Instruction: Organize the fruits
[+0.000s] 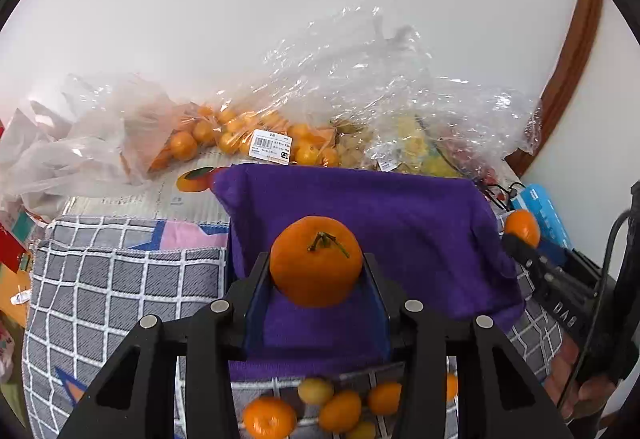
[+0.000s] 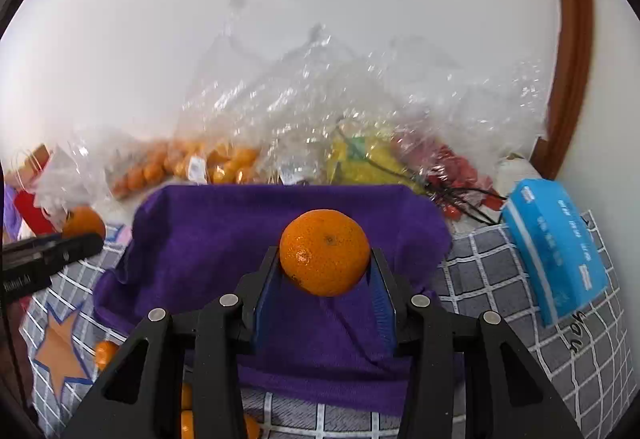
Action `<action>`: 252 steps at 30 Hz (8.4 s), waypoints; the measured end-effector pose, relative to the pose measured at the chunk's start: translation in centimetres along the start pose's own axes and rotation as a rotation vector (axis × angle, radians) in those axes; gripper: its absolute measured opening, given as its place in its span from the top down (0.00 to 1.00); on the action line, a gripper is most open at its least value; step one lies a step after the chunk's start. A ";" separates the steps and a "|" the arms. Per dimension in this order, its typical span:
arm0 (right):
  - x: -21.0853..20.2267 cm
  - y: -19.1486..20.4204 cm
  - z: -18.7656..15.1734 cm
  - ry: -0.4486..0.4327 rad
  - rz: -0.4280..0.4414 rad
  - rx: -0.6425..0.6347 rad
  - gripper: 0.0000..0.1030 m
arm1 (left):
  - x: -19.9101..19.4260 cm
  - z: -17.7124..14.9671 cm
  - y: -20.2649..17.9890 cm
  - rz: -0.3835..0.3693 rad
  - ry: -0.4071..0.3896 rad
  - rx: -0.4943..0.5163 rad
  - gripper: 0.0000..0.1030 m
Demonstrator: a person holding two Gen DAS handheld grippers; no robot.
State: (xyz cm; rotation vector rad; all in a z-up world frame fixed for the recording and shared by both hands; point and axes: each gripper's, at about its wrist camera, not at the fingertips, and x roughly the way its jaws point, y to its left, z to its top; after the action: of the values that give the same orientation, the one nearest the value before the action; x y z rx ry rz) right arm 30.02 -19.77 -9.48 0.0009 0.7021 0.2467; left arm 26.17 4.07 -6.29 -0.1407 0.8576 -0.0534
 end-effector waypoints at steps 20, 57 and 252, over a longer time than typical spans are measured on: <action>7.9 -0.3 -0.1 0.118 -0.001 0.006 0.59 | 7.3 2.2 0.1 0.020 0.088 0.010 0.60; 7.0 0.1 -0.1 0.118 -0.023 -0.027 0.38 | 10.7 1.3 0.2 0.010 0.232 -0.018 0.58; -9.6 0.9 -4.0 -0.223 0.068 0.049 0.64 | -5.2 -6.3 -0.1 -0.054 -0.190 -0.101 0.63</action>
State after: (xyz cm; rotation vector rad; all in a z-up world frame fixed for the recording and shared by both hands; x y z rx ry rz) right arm 20.18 -21.43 -6.31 0.0976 0.4861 0.2898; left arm 18.01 3.89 -6.49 -0.2599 0.6666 -0.0462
